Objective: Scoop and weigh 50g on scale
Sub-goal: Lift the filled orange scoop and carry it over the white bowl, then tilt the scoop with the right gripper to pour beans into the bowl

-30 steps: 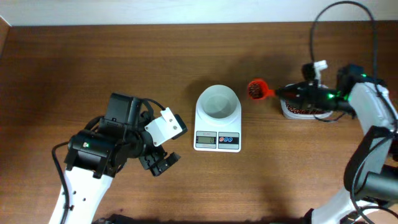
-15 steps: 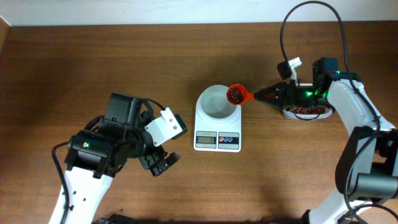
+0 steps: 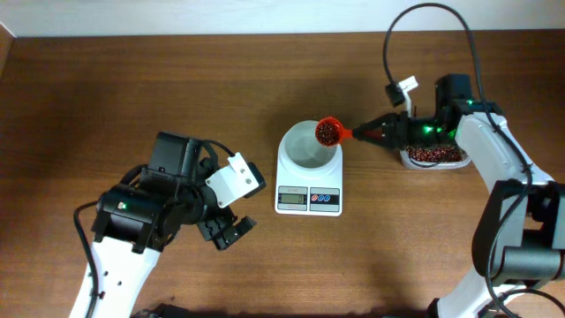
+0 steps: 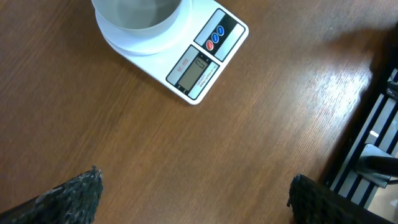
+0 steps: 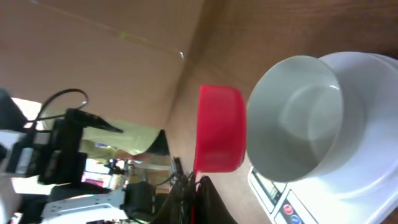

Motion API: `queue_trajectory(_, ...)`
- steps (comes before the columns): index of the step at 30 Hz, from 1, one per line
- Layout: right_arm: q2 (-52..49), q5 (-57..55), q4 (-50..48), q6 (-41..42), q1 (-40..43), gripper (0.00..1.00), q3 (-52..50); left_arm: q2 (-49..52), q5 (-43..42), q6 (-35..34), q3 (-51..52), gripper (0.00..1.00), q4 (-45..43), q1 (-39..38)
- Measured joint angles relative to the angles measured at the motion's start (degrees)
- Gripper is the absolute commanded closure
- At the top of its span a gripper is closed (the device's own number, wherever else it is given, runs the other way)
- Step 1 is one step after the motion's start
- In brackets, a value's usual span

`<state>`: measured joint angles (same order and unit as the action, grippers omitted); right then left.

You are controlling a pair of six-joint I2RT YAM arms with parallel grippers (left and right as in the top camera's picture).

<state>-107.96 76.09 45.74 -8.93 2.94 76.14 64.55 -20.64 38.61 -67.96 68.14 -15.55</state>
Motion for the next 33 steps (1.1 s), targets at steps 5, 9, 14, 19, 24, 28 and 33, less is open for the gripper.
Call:
queue_trajectory(5,0.00,-5.92,-5.62,2.01,-2.21,0.96,-0.02,0.00,0.02,0.00,0.00,0.01,0.00,0.00)
queue_trajectory(9,0.00,-10.99,-8.52,0.26,-3.43,0.96,-0.02,0.00,0.00,0.00,0.00,0.01,0.02,0.00)
queue_trajectory(14,0.00,-12.24,-8.55,-8.13,-5.20,0.96,-0.02,0.00,0.00,0.00,0.00,0.01,0.02,0.00)
queue_trajectory(19,0.00,-12.04,-7.80,-12.98,-5.20,0.96,-0.02,0.00,0.00,0.00,0.00,0.01,0.02,0.00)
queue_trajectory(24,0.00,-11.43,-5.46,-17.18,-5.20,0.96,-0.02,0.00,0.00,0.00,0.00,0.01,0.00,0.00)
queue_trajectory(28,0.00,-10.75,-6.01,-18.47,-5.29,0.96,-0.07,0.00,0.02,0.00,0.00,0.01,0.00,0.00)
queue_trajectory(33,0.00,-12.44,-7.65,-16.09,-5.40,0.96,-0.07,0.00,0.00,0.00,0.02,0.01,0.02,0.00)
